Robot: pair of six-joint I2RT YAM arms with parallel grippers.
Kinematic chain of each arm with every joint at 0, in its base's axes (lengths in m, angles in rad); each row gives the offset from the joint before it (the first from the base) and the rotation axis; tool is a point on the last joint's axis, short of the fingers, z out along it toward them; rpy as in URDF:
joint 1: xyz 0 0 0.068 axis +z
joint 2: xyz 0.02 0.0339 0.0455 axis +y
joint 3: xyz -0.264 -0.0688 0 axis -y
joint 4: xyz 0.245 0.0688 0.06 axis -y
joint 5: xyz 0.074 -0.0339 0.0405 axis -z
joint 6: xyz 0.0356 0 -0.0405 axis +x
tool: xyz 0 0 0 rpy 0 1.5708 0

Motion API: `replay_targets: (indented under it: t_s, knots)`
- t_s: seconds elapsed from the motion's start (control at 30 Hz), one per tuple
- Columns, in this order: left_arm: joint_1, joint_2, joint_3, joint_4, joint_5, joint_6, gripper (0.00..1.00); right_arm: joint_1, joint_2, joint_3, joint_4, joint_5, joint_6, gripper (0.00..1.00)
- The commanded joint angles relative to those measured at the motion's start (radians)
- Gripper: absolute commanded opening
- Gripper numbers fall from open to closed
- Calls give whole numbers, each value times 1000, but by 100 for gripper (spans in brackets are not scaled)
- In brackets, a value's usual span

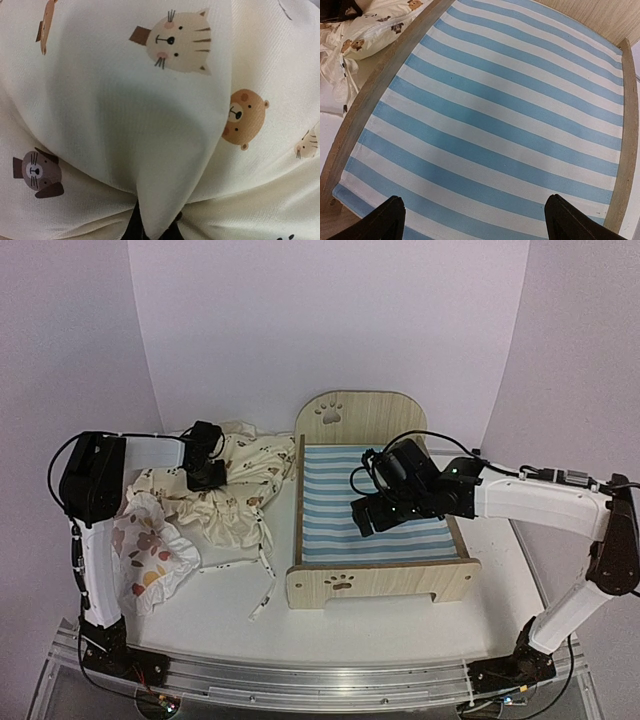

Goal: Set up the pet bed

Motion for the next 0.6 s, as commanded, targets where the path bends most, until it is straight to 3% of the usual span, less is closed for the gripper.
replay_targets:
  t_s: [0.0,0.2,0.33,0.57]
  knots:
    - [-3,-118,-11,25,1,56,0,4,6,5,5,15,4,98]
    - [-27,-336,15,60,-5,196,0,4,4,40,7,16,0,98]
    - [-28,-403,116,-28,-45,210,0,4,-6,79,11,59,-6,98]
    - [-35,-580,127,9,98,288,0,4,-10,168,25,131,-24,98]
